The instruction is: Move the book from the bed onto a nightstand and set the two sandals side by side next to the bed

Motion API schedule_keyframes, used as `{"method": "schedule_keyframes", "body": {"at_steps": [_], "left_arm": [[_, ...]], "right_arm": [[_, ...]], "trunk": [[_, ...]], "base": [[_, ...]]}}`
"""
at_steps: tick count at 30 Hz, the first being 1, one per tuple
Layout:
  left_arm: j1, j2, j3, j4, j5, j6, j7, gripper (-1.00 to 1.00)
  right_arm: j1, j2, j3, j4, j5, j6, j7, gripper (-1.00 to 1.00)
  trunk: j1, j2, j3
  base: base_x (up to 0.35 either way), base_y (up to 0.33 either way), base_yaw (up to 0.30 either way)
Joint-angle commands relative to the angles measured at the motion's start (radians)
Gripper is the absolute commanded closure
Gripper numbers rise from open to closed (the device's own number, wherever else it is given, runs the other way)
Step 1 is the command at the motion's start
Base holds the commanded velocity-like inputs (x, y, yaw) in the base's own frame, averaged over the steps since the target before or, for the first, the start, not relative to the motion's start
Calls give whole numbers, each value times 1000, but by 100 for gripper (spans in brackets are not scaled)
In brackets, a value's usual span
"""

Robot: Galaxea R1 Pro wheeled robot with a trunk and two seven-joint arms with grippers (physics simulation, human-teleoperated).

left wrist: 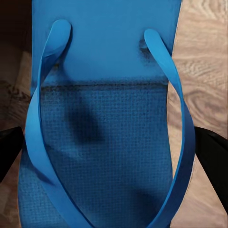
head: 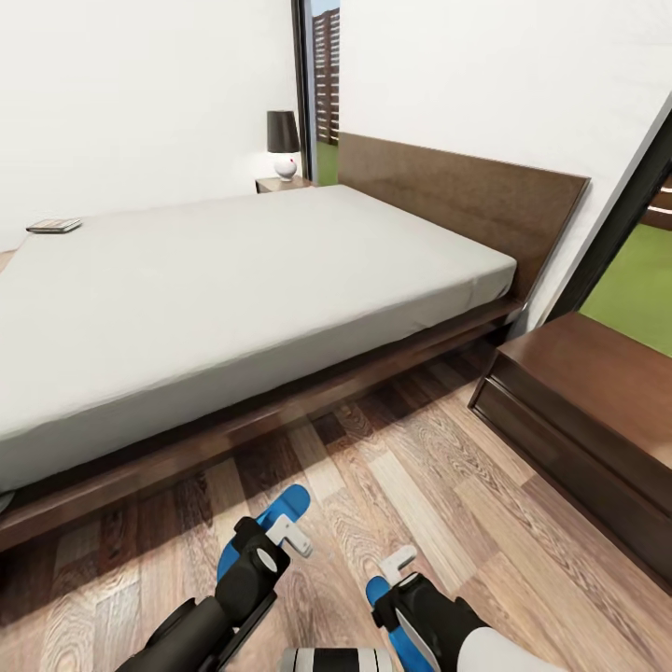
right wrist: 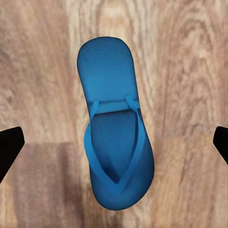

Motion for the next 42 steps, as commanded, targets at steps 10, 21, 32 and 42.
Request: {"method": "schedule_keyframes", "body": {"at_steps": [10,21,32,42], "left_arm": [[-1,20,-3,-23,-4,24,7,100],[-1,22,-2,-35,-3,28,7,100],[-1,40,-2,-72,-4,44,7,100],[-1,54,-2,-87,-4,63,8,100]], "right_arm": [[0,-14,10,-1,1,7,-3,-100],[0,-12,38,-3,1,10,-3,-100],[-5,-10,41,-12,1,10,-5,-100],[-13,-11,40,-11,0,9,-5,-100]], "trunk": [[0,0,-1],[3,-2,-24],[6,-4,-55],[6,-4,-55]], "base": [[0,0,0],[0,0,0],[0,0,0],[0,0,0]]}}
